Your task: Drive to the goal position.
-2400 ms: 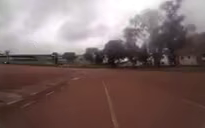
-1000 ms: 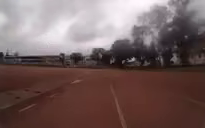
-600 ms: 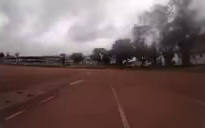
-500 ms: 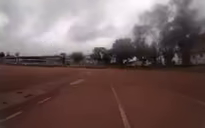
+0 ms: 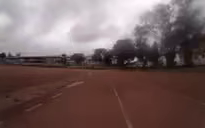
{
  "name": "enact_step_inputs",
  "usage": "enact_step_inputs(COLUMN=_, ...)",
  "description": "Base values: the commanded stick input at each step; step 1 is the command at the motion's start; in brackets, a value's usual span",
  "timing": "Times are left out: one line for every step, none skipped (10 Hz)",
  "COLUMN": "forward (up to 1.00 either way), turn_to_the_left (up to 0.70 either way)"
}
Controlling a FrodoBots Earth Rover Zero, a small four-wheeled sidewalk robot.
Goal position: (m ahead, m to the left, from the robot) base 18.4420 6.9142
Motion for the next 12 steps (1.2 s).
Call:
enact_step_inputs(forward=0.7, turn_to_the_left=-0.16)
enact_step_inputs(forward=0.7, turn_to_the_left=0.03)
enact_step_inputs(forward=0.7, turn_to_the_left=0.03)
enact_step_inputs(forward=0.7, turn_to_the_left=0.02)
enact_step_inputs(forward=0.7, turn_to_the_left=0.01)
enact_step_inputs(forward=0.7, turn_to_the_left=0.02)
enact_step_inputs(forward=0.7, turn_to_the_left=0.06)
enact_step_inputs(forward=0.7, turn_to_the_left=0.05)
enact_step_inputs(forward=0.7, turn_to_the_left=0.03)
enact_step_inputs(forward=0.7, turn_to_the_left=0.01)
enact_step_inputs(forward=0.7, turn_to_the_left=0.0)
enact_step_inputs(forward=0.7, turn_to_the_left=0.0)
